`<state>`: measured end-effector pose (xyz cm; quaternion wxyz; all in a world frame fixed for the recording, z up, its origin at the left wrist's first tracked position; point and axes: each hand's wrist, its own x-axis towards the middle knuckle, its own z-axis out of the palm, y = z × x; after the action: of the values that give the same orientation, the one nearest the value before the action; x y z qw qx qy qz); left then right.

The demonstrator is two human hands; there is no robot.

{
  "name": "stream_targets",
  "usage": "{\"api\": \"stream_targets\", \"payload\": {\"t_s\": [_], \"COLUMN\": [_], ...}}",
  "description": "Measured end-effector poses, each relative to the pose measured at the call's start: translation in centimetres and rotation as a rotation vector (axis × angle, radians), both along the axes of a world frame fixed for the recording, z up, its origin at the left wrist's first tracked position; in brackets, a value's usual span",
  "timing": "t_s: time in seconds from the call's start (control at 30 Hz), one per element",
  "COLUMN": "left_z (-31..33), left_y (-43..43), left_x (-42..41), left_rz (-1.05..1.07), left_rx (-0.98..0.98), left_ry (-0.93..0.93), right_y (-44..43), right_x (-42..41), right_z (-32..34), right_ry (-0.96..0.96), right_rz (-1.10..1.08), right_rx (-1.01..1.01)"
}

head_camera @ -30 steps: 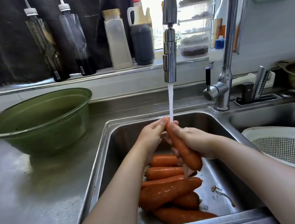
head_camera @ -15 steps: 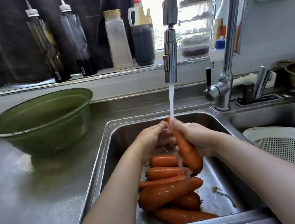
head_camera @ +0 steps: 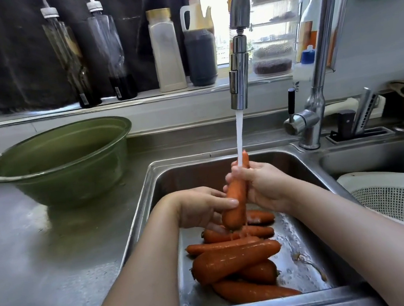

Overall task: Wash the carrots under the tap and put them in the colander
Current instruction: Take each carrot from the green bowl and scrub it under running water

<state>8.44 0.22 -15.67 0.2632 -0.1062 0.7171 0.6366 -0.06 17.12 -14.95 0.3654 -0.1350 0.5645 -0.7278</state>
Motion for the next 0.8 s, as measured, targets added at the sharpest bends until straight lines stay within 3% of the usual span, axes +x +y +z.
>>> {"api": "stream_targets", "payload": {"t_s": [0.23,0.3,0.4,0.5,0.57,0.67,0.8], "left_z": [0.7,0.7,0.3,0.3,0.5,0.6,0.3], "left_y": [-0.5,-0.9,-1.7,-2.2,-2.1,-1.8,-2.1], "left_x": [0.6,1.0,1.2,0.9,0.8,0.5,0.1], "left_rz": [0.011,0.088,0.28,0.46,0.519,0.628,0.778], "left_rx": [-0.013,-0.035,-0.034,0.011,-0.097,-0.413,-0.494], "left_ry": [-0.02,-0.006,0.075,0.169,0.226,0.313,0.356], "right_y": [-1.9,-1.9,-1.4,-0.5,0.3,1.2,1.6], "right_x": [0.8,0.8,0.7,0.3,0.0,0.0,-0.9], "right_z": [-0.3,-0.3,-0.2,0.3,0.7,0.8,0.8], "right_ry": [0.019,-0.015,0.089,0.14,0.233,0.394,0.257], "right_rz": [-0.195,-0.171,-0.057,-0.077,-0.068,0.082,0.229], "right_rx": [0.058,0.03,0.048,0.03,0.102,0.288,0.211]}}
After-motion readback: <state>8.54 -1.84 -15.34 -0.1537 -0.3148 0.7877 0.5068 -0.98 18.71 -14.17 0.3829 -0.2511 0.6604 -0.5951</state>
